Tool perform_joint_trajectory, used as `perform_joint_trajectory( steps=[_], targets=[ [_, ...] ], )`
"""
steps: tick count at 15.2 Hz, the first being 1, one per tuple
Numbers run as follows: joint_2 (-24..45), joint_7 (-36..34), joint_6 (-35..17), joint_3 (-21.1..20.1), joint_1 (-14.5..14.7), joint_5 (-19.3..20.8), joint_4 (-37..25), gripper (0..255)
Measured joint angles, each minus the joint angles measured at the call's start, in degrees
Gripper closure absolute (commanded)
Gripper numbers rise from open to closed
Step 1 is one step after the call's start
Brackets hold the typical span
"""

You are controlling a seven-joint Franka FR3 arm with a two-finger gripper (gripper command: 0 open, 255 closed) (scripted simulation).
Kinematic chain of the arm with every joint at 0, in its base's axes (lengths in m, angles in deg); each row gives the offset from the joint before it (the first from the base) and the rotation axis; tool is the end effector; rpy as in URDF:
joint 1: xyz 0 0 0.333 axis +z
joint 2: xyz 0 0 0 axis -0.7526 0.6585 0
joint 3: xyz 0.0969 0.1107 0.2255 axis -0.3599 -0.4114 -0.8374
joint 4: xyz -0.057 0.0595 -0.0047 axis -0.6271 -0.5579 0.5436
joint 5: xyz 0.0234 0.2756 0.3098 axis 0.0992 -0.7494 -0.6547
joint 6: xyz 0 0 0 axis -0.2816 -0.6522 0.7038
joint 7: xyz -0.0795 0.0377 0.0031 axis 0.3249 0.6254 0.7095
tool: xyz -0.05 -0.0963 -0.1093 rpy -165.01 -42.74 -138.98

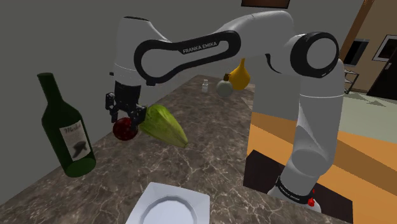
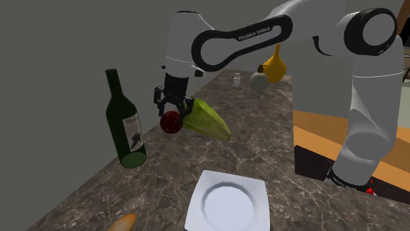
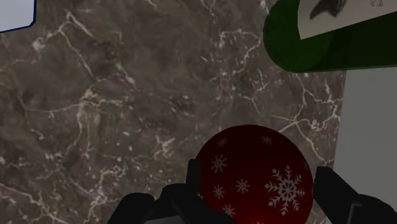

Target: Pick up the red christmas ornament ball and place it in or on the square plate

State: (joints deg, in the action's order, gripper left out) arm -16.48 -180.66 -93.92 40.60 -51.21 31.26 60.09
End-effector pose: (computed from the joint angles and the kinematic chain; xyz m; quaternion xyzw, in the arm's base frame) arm 0.5331 0.4077 0.4026 -0.8273 0.5499 -0.0013 0.1144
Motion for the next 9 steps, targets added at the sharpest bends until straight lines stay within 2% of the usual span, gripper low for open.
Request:
perform_joint_trajectory(
  steps=[2, 5, 9],
  targets=[
    [-1.32, 0.06, 0.21, -0.39, -0.36, -0.87, 0.81, 255],
    [-6.04, -0.45, -1.76, -1.89, -1.06, -3.89, 6.29, 255],
    [-15.23, 0.87, -3.63, -3.68, -2.25, -10.98, 14.64, 255]
  ],
)
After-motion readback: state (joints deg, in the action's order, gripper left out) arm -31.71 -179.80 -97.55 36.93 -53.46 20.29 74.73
